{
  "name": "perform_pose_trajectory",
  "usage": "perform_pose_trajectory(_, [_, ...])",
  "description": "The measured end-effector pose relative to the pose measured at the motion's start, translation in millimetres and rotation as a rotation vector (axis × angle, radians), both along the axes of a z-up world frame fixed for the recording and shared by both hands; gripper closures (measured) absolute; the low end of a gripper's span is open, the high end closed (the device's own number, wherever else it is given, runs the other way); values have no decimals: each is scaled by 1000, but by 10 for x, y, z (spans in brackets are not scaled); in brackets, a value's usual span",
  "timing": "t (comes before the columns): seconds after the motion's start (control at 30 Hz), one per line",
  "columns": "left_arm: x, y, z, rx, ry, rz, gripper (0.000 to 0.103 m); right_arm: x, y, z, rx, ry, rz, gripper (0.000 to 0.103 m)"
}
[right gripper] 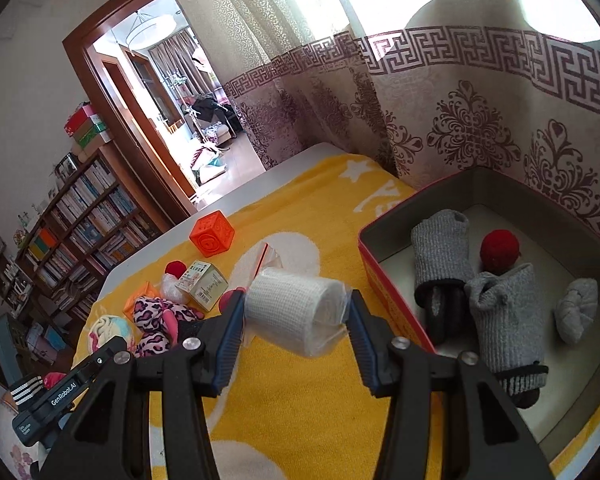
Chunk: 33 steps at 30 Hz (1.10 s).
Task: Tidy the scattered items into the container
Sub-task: 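Carry the tape roll and rolled sock over the red box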
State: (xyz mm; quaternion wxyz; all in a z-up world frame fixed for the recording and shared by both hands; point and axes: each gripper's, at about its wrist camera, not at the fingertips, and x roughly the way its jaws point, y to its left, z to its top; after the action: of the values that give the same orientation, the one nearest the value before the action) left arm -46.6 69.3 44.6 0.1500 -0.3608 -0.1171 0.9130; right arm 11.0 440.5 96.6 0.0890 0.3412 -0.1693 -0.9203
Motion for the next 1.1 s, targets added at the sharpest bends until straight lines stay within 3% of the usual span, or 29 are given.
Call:
perform_pose_trajectory(0.47, [81,807,121,-19,-2,-157,36,295,1063,59,-10,28,-202,49])
perform_pose_trajectory(0.73, [134,1395,242,-51,23,-269,36,322,1316,15,-31,30,-242,49])
perform_pose_trajectory(1.1, [115,1957,285,-83,23,-369,36,176,1471,-52,29,10,-285,49])
